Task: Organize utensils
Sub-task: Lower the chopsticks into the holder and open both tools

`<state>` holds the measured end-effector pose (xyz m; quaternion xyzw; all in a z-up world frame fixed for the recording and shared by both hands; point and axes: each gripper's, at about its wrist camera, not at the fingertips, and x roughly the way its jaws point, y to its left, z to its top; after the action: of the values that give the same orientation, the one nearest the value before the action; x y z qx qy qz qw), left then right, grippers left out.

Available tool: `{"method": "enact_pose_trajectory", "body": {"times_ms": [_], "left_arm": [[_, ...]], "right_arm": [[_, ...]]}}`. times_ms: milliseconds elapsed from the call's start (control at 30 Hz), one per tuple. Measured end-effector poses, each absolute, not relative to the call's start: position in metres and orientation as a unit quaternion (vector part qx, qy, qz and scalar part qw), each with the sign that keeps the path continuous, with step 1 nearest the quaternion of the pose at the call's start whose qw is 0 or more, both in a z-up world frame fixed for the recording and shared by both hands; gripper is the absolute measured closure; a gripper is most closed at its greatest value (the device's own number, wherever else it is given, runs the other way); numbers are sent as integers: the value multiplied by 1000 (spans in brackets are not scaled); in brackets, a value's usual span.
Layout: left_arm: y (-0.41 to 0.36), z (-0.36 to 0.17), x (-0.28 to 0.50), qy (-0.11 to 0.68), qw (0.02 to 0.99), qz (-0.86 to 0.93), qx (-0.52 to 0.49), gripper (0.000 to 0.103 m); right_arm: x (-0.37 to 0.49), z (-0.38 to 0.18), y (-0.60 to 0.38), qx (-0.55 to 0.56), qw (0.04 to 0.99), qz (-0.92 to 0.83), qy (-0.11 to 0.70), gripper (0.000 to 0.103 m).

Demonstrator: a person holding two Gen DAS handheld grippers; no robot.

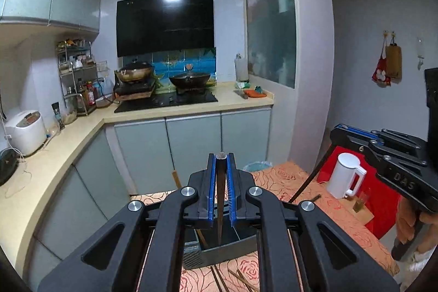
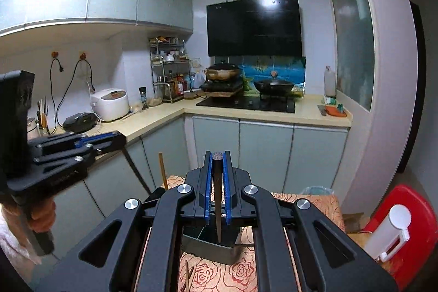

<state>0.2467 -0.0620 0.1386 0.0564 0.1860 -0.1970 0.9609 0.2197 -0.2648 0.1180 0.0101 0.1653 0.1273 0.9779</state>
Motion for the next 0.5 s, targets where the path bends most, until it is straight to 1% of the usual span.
{"method": "enact_pose_trajectory", "body": {"times_ms": [267,500], "left_arm": [[-72,93,282,222,955,-183,68,96],[-68,70,292,243,952,-173,66,96]], "right_arm": [[251,90,-261,20,971,122,203,95],[268,66,-251,13,966,120,228,95]]}}
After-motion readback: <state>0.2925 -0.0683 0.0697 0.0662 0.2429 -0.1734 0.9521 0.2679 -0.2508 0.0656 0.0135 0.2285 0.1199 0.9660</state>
